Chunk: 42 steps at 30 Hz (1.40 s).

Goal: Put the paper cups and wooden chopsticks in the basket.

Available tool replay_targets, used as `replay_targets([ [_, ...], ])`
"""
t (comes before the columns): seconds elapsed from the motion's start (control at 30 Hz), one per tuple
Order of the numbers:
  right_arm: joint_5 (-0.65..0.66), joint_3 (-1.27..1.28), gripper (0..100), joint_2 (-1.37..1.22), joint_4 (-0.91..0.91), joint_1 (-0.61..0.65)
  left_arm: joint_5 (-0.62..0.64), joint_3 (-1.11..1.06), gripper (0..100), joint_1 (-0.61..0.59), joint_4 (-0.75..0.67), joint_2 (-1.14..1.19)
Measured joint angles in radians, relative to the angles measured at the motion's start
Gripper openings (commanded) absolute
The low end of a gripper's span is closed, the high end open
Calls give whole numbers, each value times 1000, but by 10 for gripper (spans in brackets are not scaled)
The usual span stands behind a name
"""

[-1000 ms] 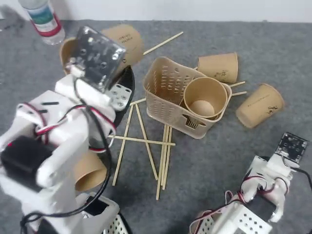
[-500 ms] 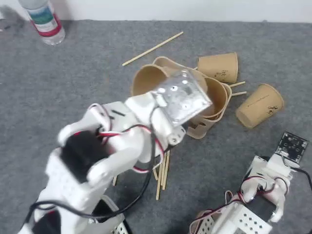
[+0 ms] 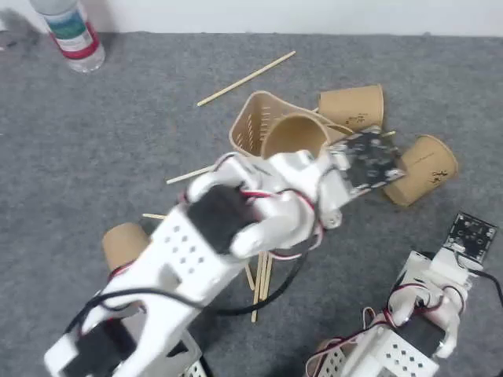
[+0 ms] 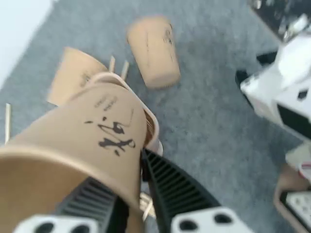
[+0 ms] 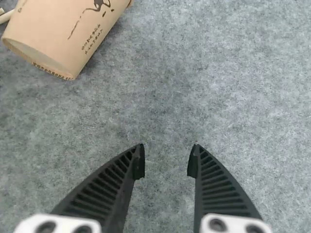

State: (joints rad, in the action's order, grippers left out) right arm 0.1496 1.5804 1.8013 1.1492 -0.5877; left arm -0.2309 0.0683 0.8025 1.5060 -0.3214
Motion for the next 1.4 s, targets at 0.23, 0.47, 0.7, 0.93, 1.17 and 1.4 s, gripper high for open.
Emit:
replay_targets([
  [0.23, 0, 0, 165, 0, 0, 0, 0, 91, 77, 0, 32, 58],
  [0.47, 0, 5, 165, 0, 0, 0, 0, 98, 152, -2, 74, 58],
  [0.7, 0, 14, 165, 0, -12, 0, 0, 98, 152, -54, 80, 58],
  [0.93, 0, 14, 165, 0, -12, 0, 0, 100, 152, -64, 35, 58],
  [1.17, 0, 14, 165, 0, -12, 0, 0, 100, 152, -74, 31, 58],
  [1.4, 0, 14, 165, 0, -12, 0, -101, 121, 152, -155, 189, 57],
])
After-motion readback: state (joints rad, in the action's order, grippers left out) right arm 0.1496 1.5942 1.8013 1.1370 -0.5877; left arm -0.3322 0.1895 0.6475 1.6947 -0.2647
